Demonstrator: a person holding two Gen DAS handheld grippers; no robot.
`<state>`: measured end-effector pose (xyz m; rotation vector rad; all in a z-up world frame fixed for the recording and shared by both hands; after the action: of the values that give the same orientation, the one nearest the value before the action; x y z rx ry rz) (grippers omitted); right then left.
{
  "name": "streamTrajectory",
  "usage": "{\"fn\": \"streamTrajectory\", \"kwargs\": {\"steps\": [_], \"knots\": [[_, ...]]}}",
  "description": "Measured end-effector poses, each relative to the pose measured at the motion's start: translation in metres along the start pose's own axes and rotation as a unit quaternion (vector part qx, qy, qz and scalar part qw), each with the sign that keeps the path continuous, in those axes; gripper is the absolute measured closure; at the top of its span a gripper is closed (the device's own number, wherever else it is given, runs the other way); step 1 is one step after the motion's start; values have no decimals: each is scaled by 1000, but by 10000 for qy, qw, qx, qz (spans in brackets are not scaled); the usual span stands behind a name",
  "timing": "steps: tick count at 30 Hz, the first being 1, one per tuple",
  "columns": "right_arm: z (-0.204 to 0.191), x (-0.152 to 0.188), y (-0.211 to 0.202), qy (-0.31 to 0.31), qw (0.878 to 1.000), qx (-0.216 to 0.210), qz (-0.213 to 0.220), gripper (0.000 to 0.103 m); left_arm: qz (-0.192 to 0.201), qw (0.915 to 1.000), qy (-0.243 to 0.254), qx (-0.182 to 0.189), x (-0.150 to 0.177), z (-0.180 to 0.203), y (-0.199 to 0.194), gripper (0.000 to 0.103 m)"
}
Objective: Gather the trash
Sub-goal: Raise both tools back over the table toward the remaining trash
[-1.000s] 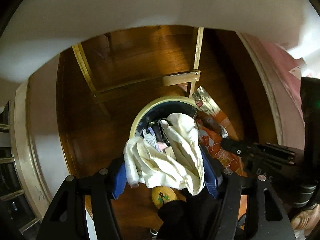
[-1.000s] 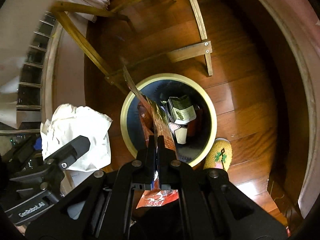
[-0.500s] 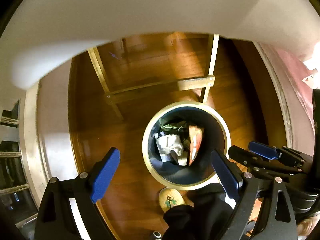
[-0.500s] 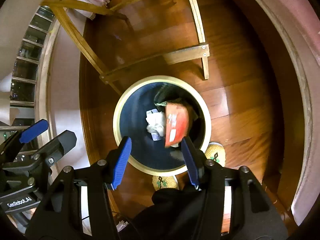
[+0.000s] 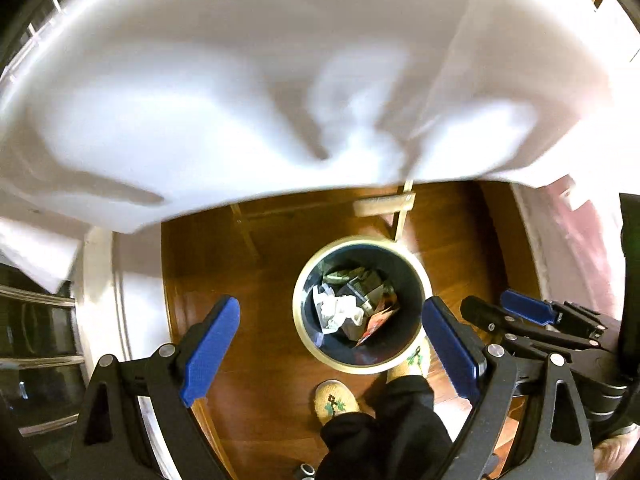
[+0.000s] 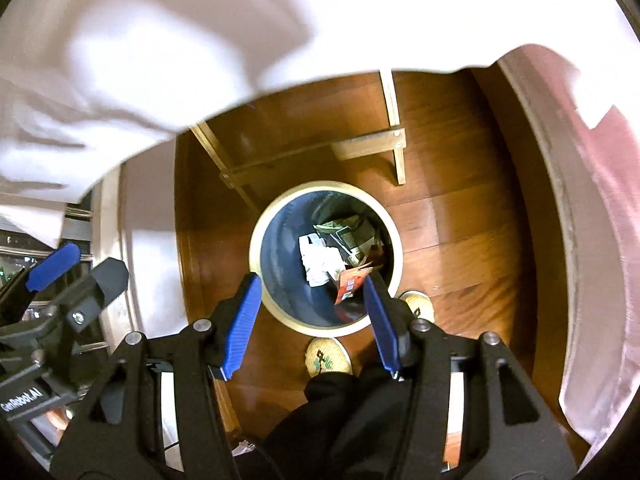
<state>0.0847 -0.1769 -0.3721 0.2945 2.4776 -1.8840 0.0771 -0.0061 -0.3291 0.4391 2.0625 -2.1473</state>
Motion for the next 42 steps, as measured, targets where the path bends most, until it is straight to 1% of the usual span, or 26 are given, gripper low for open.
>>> {"fn": "streamTrajectory", "kwargs": {"steps": [6, 8, 13, 17, 23, 28, 32, 39, 42], "knots": [[-17, -3, -68, -129, 9997, -77, 201, 53, 452, 9989, 53, 71, -19, 0, -88, 10], [-26, -3, -96, -229, 9993, -104, 290, 53, 616, 9980, 81, 93, -25, -1, -120, 10], [-44, -4, -156, -411, 9974, -179, 557, 53, 988, 9951, 79, 40, -36, -8, -193, 10], [-57, -9, -205, -514, 9952, -266, 787, 53, 1254, 9921, -9, -10, -46, -14, -241, 10], [-75, -27, -271, -669, 9896, -413, 1208, 52, 1655, 9861, -90, -70, -68, -20, -299, 10], [-94, -51, -314, -878, 9825, -538, 1550, 52, 1935, 9809, -116, -141, -92, -20, -335, 10], [-104, -73, -340, -1049, 9780, -620, 1693, 52, 2100, 9773, -180, -222, -114, -15, -356, 10], [-114, -113, -360, -1477, 9695, -699, 1829, 52, 2313, 9712, -352, -457, -154, -1, -376, 10], [-116, -138, -370, -1641, 9654, -759, 1881, 52, 2342, 9697, -423, -554, -172, 6, -379, 10]]}}
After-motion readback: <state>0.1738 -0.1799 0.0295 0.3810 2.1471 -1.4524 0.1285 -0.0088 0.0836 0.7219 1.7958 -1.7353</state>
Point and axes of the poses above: each gripper's, at about its wrist camera, not at the fingertips, and y roughly the way its jaws point, z to its right, x to its underside, the point moved 6 cm from there along y, roughly the way its jaws point, and after that the axes turned 5 degrees about y, right-handed, at the moved point
